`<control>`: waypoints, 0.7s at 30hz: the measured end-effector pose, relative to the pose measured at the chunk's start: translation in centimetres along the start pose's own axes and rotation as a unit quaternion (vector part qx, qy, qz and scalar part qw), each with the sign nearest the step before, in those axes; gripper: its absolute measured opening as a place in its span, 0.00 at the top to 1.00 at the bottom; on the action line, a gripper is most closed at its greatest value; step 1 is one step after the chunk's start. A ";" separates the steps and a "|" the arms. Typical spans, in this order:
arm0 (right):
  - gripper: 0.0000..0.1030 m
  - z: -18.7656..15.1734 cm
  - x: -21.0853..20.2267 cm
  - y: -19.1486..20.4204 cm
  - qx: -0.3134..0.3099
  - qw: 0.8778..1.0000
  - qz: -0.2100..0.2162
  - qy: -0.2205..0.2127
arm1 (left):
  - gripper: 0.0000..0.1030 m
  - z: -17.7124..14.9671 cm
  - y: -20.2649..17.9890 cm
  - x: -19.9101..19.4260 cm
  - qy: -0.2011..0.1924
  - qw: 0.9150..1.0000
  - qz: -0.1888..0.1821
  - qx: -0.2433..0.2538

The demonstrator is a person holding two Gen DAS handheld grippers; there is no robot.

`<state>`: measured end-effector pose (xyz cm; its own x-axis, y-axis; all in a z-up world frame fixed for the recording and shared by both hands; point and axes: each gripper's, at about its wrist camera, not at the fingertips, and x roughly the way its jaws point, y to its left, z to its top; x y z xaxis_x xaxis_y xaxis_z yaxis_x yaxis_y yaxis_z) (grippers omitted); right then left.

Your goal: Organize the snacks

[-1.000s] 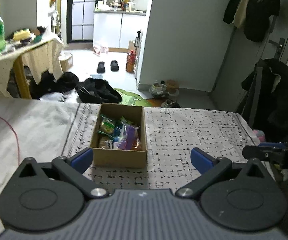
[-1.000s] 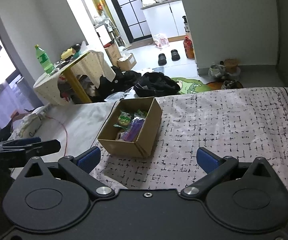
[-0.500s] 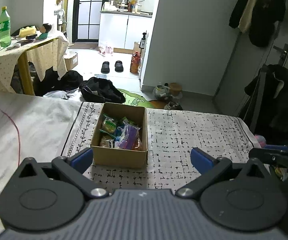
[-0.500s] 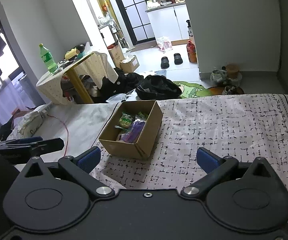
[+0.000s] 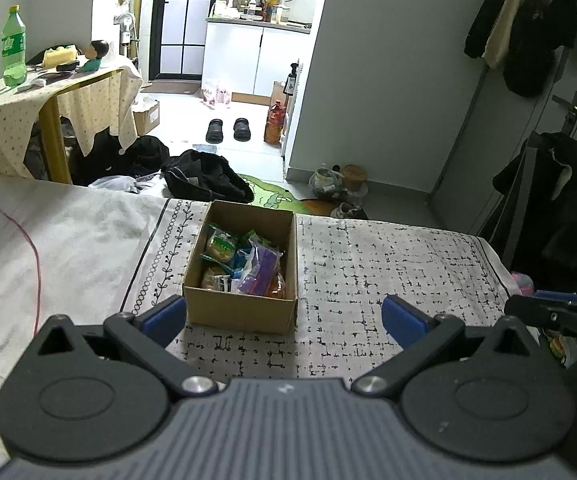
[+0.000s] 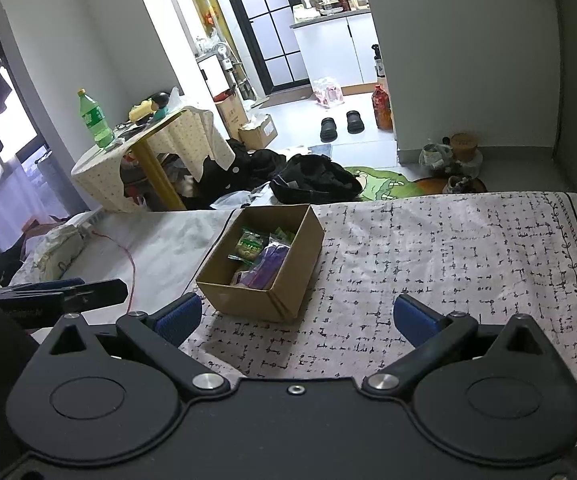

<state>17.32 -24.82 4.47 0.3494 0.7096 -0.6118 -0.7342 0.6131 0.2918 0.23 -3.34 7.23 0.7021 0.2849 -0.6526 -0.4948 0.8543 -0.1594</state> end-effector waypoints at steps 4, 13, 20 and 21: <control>0.00 0.0 -0.1 -0.1 0.004 1.000 -0.001 -0.004 | 0.00 -0.1 -0.1 -0.1 -0.001 1.000 0.003 0.000; 0.00 -0.1 -0.2 0.1 0.005 1.000 0.003 -0.004 | 0.00 -0.2 -0.2 -0.2 -0.002 1.000 0.008 0.003; 0.00 -0.1 -0.2 0.2 0.006 1.000 0.000 -0.004 | 0.00 -0.3 -0.3 -0.2 -0.002 1.000 0.006 0.007; 0.00 -0.1 -0.2 0.1 0.006 1.000 -0.001 -0.004 | 0.00 -0.3 -0.2 -0.2 -0.002 1.000 0.007 0.007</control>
<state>17.13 -24.96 4.53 0.3554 0.7118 -0.6058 -0.7261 0.6184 0.3006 0.08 -3.70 7.16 0.6974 0.2984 -0.6516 -0.4971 0.8564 -0.1398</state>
